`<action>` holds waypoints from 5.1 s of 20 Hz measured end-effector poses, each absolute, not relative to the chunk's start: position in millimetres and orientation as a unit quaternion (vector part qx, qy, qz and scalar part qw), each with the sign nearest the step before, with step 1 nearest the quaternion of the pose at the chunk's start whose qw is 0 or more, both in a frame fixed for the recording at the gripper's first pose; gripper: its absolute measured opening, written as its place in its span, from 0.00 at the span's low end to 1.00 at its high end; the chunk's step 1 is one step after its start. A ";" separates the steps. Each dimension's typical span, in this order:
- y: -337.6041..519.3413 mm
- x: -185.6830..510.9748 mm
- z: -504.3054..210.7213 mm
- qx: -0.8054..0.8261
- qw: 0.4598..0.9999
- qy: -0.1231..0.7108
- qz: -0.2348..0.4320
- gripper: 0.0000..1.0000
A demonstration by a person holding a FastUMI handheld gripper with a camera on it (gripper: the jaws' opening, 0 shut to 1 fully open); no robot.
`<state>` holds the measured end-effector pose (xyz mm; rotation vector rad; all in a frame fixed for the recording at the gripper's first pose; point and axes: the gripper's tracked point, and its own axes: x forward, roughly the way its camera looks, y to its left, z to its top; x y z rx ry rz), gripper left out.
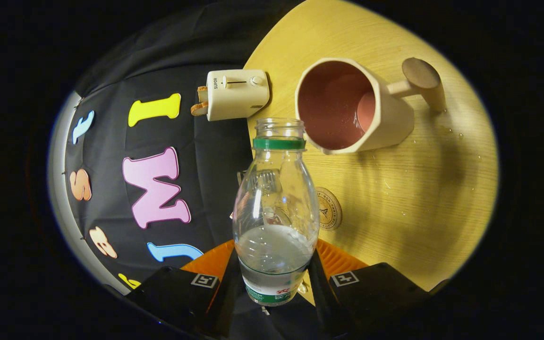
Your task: Take the bottle from table, then pour the juice into the cup, finally place the bottle on the coaster
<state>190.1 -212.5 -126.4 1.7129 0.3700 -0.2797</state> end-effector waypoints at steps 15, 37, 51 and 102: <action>-211.4 189.8 -125.4 0.783 0.586 0.158 -0.136 0.72; -222.9 208.3 -107.6 0.857 0.469 0.136 -0.168 0.72; -249.4 214.6 -89.2 0.904 0.379 0.098 -0.172 0.72; -181.9 180.5 -41.5 0.644 0.750 0.093 -0.122 0.72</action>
